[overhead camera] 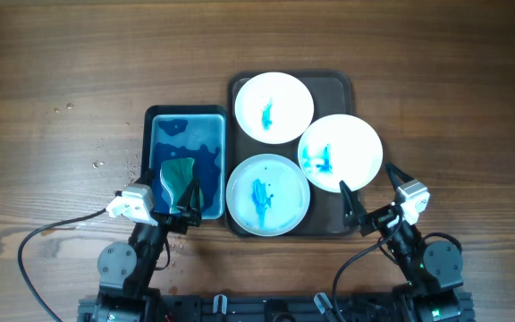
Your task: Clean dirty plates on tray and stack at the side
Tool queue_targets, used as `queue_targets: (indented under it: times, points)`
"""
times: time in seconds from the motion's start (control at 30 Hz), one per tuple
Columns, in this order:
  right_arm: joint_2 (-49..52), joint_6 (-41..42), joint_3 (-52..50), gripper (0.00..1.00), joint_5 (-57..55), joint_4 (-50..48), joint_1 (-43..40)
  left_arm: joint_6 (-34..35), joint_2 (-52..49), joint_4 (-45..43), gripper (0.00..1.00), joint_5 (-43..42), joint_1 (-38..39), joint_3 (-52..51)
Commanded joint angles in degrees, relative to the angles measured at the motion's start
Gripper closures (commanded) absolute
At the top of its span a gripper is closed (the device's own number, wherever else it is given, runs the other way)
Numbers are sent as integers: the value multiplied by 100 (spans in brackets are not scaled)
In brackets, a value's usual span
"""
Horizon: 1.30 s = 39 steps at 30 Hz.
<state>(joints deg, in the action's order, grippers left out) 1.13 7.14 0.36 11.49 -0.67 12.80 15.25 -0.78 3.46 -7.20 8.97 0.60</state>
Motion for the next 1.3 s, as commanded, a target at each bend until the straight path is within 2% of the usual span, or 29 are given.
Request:
queue_targets:
  times: [0.0, 0.47, 0.57, 0.63, 0.7, 0.8, 0.97, 1.07, 1.27]
  points:
    - [17, -114, -4, 0, -79, -13, -33, -114, 55, 17, 0, -70, 24, -26]
    - [17, -94, -4, 0, -74, -17, -33, -116, 55, 35, 0, 125, 24, -26]
    - [17, -55, -4, 0, -48, -17, -33, -111, 55, 15, 0, -50, 26, -26]
    - [17, 391, -4, 0, 129, -39, -33, -109, 48, 20, 0, -103, 26, -26]
    - [17, 719, -4, 0, 144, -50, -33, 96, 20, 15, 0, -221, 26, -26]
    - [17, 964, 59, 0, 691, -160, -33, 916, -24, -214, 0, -313, 24, -26]
    - [127, 933, 933, 0, 916, 313, -33, 1071, -31, -949, 0, -984, 24, 308]
    - [474, 835, 1722, 0, 918, 807, -33, 1075, -225, -415, 0, -986, 24, 981]
    - [2157, 487, 3794, 0, 914, 3049, -33, 1069, -1740, 1969, 0, -973, 24, 2815]
